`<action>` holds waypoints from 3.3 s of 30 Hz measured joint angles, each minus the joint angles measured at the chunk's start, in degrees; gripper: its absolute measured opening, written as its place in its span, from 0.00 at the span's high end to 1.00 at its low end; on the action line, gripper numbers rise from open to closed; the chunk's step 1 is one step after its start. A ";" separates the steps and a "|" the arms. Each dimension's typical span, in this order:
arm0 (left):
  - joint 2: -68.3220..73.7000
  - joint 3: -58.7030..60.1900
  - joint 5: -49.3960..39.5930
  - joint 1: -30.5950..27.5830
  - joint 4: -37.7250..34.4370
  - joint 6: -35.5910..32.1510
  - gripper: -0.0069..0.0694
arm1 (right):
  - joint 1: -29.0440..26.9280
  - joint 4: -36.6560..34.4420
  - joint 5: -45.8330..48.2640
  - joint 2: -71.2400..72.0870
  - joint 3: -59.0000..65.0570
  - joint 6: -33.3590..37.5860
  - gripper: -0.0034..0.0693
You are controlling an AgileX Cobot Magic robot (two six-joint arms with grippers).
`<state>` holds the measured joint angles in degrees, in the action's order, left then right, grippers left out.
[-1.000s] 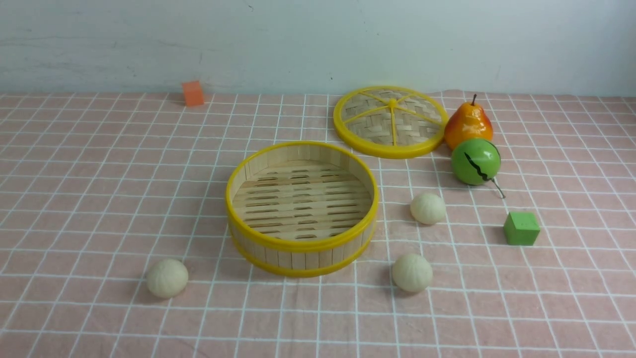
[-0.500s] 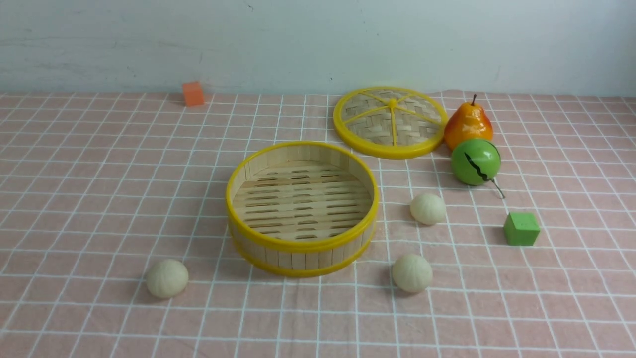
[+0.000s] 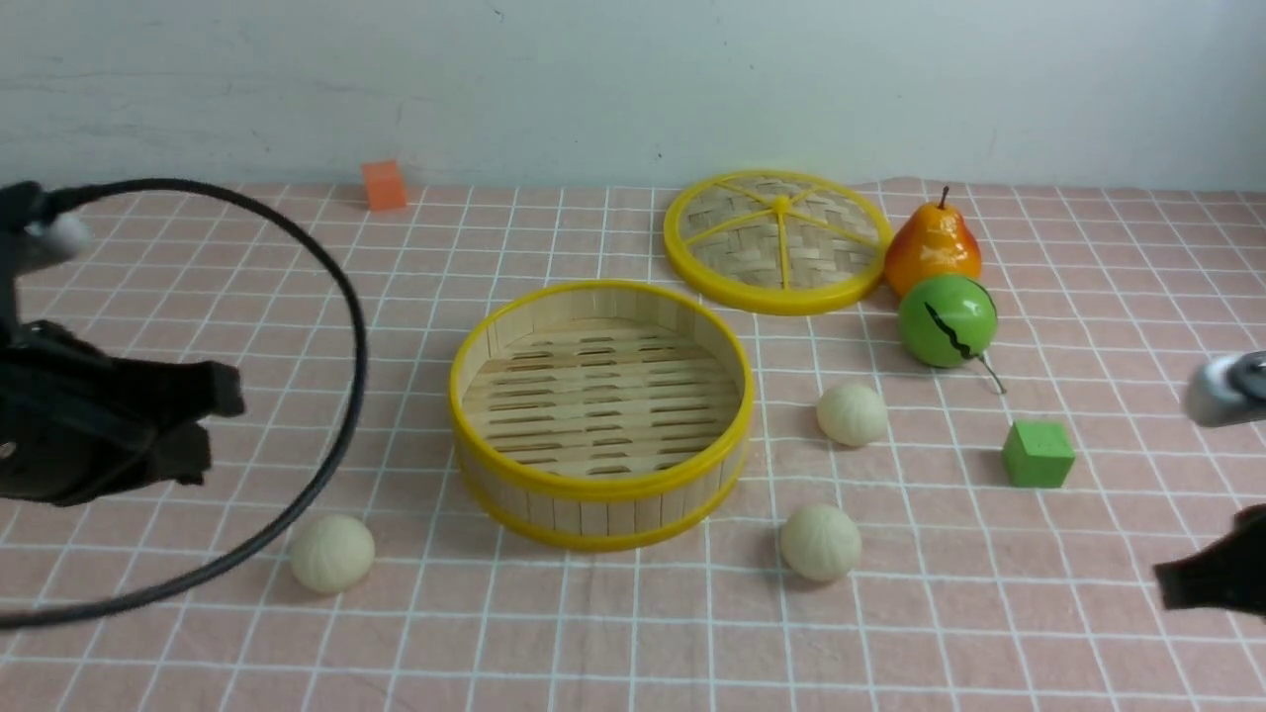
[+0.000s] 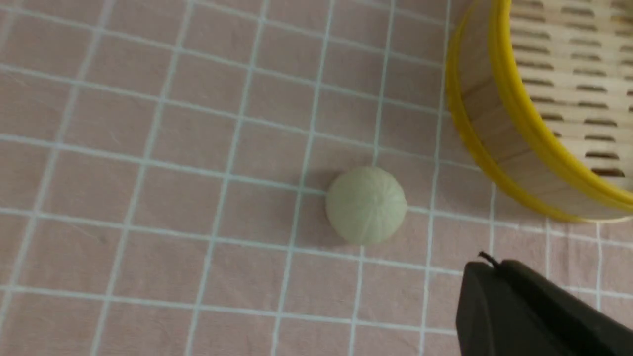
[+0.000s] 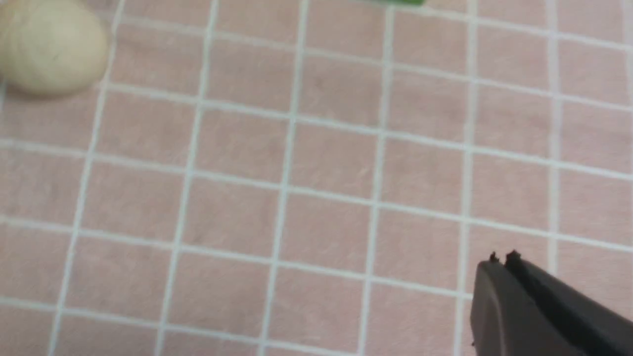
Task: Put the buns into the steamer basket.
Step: Use the left arm to grab a steamed stuffed bun, then use the left arm to put the steamed stuffed bun into the steamer, then use the right arm to grab a steamed stuffed bun, then use the right arm to put the steamed stuffed bun into the steamer
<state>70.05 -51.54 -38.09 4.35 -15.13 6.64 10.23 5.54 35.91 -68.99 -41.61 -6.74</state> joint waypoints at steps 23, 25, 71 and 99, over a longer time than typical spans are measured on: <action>28.00 -10.68 0.14 9.89 18.85 15.42 0.38 | 2.67 -25.12 9.48 -11.53 -8.49 22.47 0.94; 28.93 -10.68 0.89 9.89 20.49 17.15 0.41 | 2.67 -26.17 9.48 -11.53 -8.49 22.64 0.94; 45.21 -49.79 -16.88 18.72 14.23 2.24 0.39 | 9.53 -25.61 11.22 -16.16 -18.88 21.96 0.49; -21.37 2.28 -18.54 18.73 40.39 26.83 0.60 | 18.12 -7.60 20.15 -42.52 -53.03 10.80 0.93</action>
<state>48.69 -49.27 -56.63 23.09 25.26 33.47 28.34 -2.07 56.05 -111.51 -94.64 4.06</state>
